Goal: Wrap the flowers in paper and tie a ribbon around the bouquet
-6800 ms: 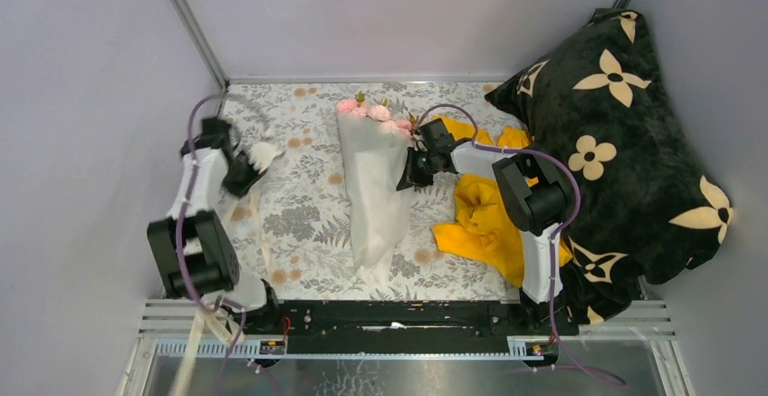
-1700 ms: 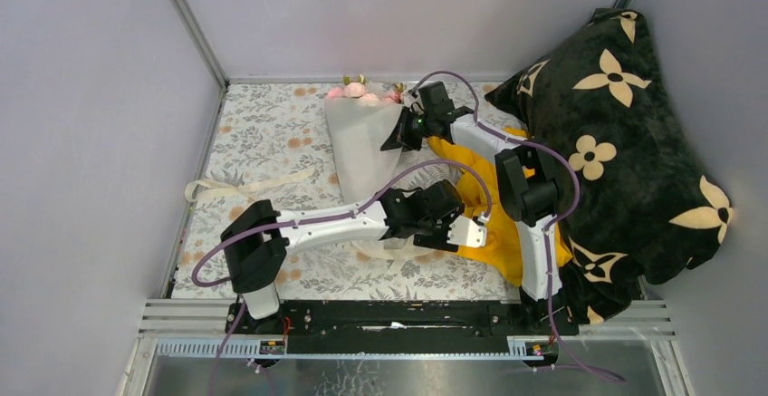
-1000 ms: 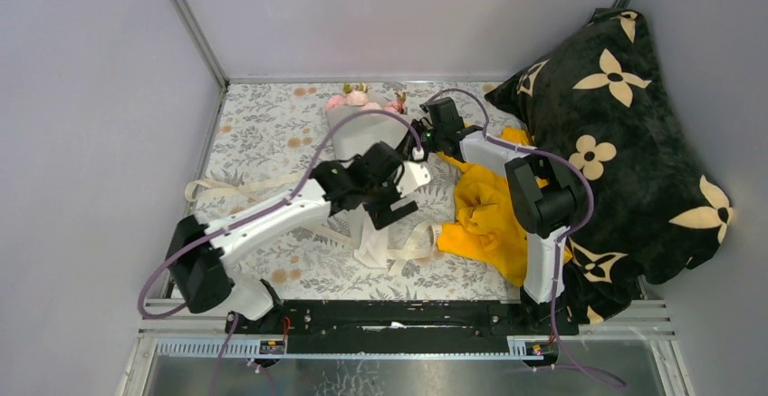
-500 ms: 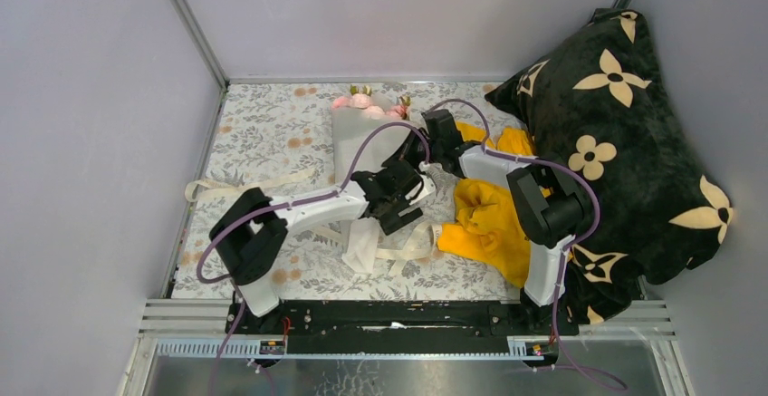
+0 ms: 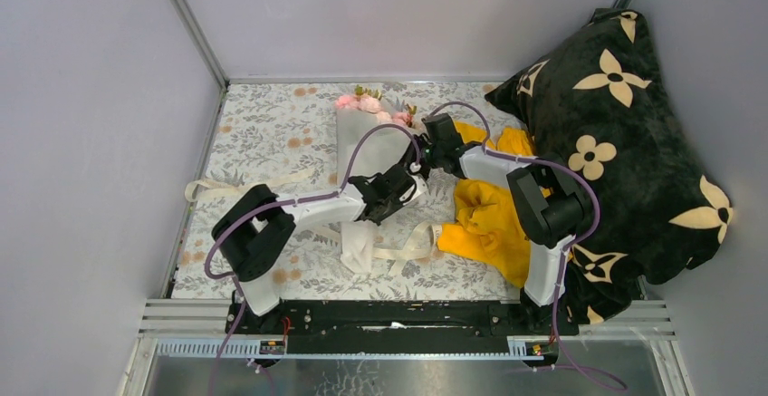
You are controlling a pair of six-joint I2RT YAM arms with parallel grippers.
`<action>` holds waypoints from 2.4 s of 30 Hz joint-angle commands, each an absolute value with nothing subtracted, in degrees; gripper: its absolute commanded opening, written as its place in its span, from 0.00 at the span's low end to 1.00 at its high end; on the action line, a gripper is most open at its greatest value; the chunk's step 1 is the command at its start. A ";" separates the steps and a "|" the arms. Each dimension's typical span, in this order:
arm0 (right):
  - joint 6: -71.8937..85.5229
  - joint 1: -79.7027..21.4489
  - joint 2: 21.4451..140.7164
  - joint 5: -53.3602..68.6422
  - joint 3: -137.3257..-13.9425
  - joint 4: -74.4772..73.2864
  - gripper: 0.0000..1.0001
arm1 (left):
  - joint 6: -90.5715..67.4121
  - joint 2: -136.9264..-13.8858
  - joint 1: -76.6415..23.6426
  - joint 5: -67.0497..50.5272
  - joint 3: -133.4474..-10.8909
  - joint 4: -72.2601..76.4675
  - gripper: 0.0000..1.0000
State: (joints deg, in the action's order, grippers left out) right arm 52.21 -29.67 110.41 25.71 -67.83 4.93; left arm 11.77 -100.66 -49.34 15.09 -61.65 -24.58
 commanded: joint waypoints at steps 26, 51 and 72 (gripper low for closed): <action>22.73 -27.20 83.16 11.62 -67.43 -43.19 0.77 | 8.06 -96.60 -38.02 1.20 -58.55 -23.99 0.00; 23.85 -36.03 90.30 7.05 -65.07 -33.78 0.00 | 8.86 -90.83 -37.42 -5.34 -62.66 -32.16 0.00; 26.03 -26.71 85.15 18.22 -75.73 -12.17 0.00 | 3.69 -95.40 -42.89 -9.05 -62.71 -24.91 0.00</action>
State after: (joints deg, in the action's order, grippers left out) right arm 23.77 -26.28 83.44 14.70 -72.75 -19.38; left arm 5.89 -95.26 -40.29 -7.73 -63.83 -30.70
